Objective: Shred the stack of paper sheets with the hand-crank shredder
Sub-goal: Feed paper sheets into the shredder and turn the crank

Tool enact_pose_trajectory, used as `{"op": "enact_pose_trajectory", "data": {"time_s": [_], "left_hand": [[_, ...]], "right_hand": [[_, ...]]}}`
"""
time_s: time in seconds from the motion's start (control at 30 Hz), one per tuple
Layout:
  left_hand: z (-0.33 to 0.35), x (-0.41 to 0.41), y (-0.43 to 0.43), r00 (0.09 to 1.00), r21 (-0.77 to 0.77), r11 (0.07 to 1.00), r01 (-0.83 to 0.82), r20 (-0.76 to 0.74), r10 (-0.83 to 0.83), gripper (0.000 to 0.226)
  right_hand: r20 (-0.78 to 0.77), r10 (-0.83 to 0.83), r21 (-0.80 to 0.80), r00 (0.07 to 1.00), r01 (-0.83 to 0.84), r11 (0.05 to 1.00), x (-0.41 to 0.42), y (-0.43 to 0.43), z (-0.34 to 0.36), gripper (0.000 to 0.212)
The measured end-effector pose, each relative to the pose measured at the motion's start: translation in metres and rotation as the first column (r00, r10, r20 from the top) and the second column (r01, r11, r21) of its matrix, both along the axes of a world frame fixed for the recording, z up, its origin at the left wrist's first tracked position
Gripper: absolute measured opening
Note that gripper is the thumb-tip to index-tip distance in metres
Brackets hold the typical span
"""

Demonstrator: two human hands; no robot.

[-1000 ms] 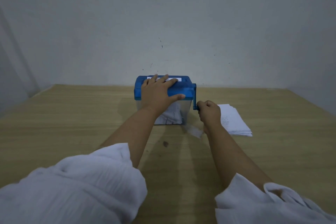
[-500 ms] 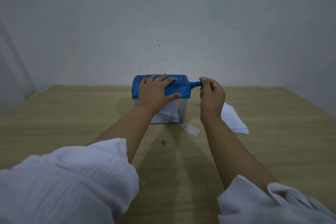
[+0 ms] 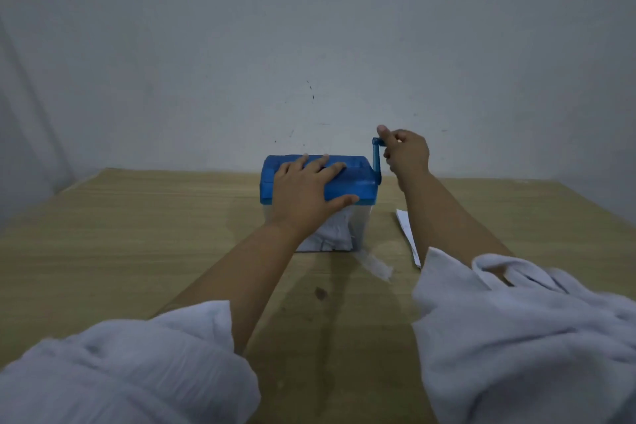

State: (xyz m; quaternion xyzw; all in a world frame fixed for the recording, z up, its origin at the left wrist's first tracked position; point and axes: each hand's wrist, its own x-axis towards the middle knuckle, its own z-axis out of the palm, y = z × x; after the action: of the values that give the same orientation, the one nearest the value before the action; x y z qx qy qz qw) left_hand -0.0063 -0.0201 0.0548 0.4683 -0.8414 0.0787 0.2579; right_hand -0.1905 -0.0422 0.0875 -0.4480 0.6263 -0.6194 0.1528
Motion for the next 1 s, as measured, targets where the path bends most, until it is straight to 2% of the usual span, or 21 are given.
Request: {"op": "enact_pose_trajectory", "data": {"time_s": [0.1,0.17,0.23,0.33,0.43,0.53,0.6,0.67,0.73,0.83,0.93,1.0], "left_hand": [[-0.001,0.000,-0.001,1.000,-0.008,1.000,-0.009,0.006,0.009,0.066],[-0.002,-0.001,-0.001,0.999,-0.015,1.000,-0.026,0.026,0.026,0.067],[-0.001,-0.001,-0.002,0.999,-0.022,0.999,-0.023,0.024,0.024,0.067],[-0.001,-0.001,-0.002,0.999,-0.031,0.999,-0.026,0.039,0.028,0.068],[-0.008,-0.004,-0.001,0.994,-0.055,0.997,-0.062,0.087,0.066,0.068],[-0.024,-0.012,0.011,0.990,-0.133,0.983,-0.125,0.050,0.133,0.067],[-0.039,-0.012,0.024,0.997,-0.133,0.988,-0.075,0.017,0.078,0.067],[-0.053,-0.014,0.039,0.995,-0.117,0.992,0.050,-0.075,-0.059,0.067],[-0.062,-0.021,0.055,0.979,-0.067,0.982,0.176,-0.087,-0.182,0.065],[-0.070,-0.037,0.070,0.951,-0.016,0.952,0.306,-0.050,-0.306,0.055],[-0.075,-0.066,0.074,0.931,0.204,0.909,0.363,-0.127,-0.343,0.052],[-0.078,-0.087,0.075,0.935,0.322,0.878,0.353,-0.148,-0.322,0.053]], "right_hand": [[-0.184,0.031,0.308,0.982,0.027,0.951,-0.001,-0.005,-0.027,0.029],[-0.094,0.046,0.373,0.995,-0.007,0.928,-0.001,0.000,-0.052,0.028],[0.078,0.034,0.325,0.996,-0.058,0.944,0.001,0.010,-0.071,0.034],[0.112,0.029,0.294,0.993,-0.061,0.954,0.003,0.026,-0.086,0.036],[0.010,0.021,0.262,1.000,-0.022,0.965,0.005,0.039,-0.090,0.041],[-0.120,0.041,0.323,0.992,0.000,0.946,0.005,0.047,-0.086,0.048],[-0.154,0.023,0.289,0.988,0.023,0.957,-0.002,0.056,-0.084,0.047],[-0.233,-0.041,0.199,0.972,0.089,0.976,-0.020,0.069,-0.084,0.036],[-0.356,-0.134,0.170,0.925,0.205,0.964,-0.045,0.081,-0.089,0.023],[-0.450,-0.208,0.255,0.869,0.348,0.902,-0.072,0.097,-0.102,0.018],[-0.517,-0.202,0.352,0.832,0.422,0.836,-0.080,0.109,-0.113,0.024],[-0.558,-0.187,0.408,0.809,0.463,0.787,-0.081,0.113,-0.118,0.037]]}}
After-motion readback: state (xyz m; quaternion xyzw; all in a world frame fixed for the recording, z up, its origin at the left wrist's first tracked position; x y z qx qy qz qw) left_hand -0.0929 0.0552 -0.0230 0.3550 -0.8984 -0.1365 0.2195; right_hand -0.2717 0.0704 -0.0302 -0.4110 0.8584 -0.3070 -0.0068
